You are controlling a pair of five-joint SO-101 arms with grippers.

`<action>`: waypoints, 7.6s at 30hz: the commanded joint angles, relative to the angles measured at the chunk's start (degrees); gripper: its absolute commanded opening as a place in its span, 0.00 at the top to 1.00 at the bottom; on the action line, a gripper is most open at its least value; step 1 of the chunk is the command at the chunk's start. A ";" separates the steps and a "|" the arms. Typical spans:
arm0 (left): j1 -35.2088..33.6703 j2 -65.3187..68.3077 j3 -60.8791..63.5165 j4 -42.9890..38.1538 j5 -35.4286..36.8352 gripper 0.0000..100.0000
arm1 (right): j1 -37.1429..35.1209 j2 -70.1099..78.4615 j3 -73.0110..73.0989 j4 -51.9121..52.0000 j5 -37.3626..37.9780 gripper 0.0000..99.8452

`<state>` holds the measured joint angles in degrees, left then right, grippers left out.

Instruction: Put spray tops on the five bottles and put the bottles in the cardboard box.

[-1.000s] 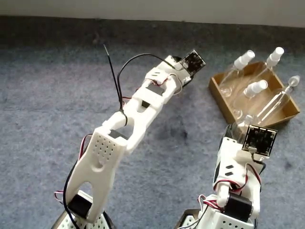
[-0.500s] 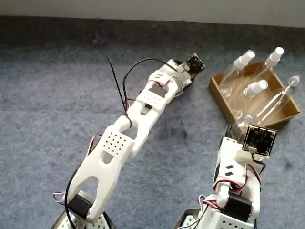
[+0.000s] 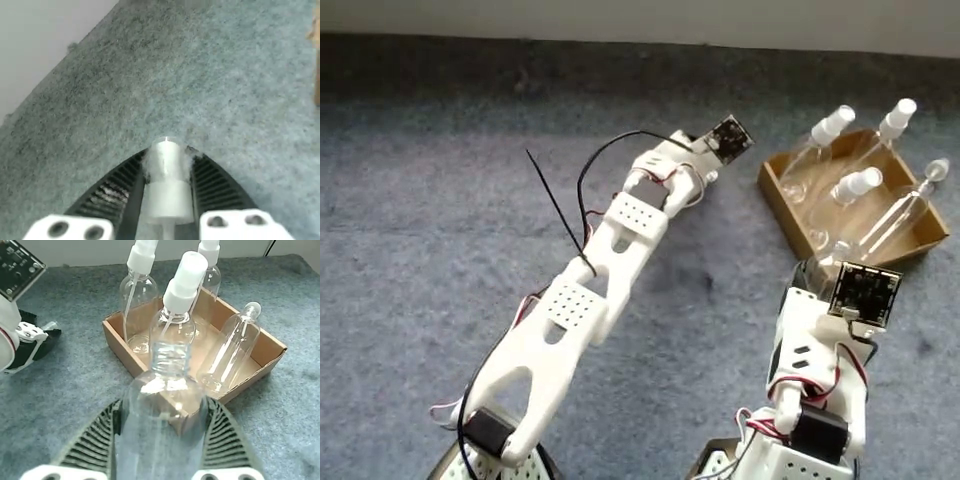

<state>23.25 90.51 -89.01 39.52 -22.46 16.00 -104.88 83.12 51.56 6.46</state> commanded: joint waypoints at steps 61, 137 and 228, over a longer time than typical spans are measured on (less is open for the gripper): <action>-33.10 -26.77 1.80 61.36 -0.26 1.00 | -34.51 -0.48 -0.31 -2.86 0.00 0.96; -41.01 -26.77 4.97 60.92 -12.57 0.79 | -43.74 -0.48 19.56 -27.56 -0.09 0.96; -9.98 -66.68 -6.29 60.66 16.44 0.97 | -43.82 -0.48 19.74 -34.59 -0.35 0.96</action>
<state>9.45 30.46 -93.32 100.00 -6.73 -27.43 -104.70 95.69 18.42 6.46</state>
